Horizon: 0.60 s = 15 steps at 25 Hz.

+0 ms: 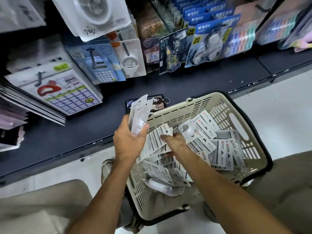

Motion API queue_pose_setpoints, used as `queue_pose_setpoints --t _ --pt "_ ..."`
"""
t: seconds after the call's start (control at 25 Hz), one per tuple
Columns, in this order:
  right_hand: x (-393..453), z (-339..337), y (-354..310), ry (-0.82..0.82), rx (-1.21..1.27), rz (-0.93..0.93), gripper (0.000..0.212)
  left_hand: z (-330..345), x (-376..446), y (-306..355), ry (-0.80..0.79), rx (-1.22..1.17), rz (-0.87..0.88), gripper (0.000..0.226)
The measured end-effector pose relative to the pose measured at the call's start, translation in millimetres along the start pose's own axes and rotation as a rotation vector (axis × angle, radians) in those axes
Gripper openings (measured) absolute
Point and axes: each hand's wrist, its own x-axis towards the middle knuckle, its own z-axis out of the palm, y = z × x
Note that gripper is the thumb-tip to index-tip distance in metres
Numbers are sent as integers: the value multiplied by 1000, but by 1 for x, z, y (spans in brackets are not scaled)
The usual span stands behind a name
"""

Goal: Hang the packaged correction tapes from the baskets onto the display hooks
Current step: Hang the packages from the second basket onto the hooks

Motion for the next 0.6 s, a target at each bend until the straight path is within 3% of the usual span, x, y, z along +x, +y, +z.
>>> queue_pose_setpoints --t 0.12,0.2,0.28,0.4,0.48,0.52,0.6 --pt "4 6 -6 31 -272 -171 70 -1 0 -4 -19 5 -17 41" --pt "5 8 -11 -24 -227 -106 71 0 -1 -4 -32 2 -36 40" --pt "6 2 -15 -66 -166 -20 52 2 -4 -4 -44 4 -62 45" --pt "3 -13 -26 -18 -300 -51 37 -2 -2 4 -43 21 -49 87" --pt "-6 -26 -44 -12 -369 -93 34 -6 5 11 -117 206 114 110" --pt "-12 -35 -56 -8 -394 -120 33 -7 7 17 -168 329 227 110" --pt "-26 -58 -87 24 -434 -180 29 -3 10 30 -228 478 397 87"
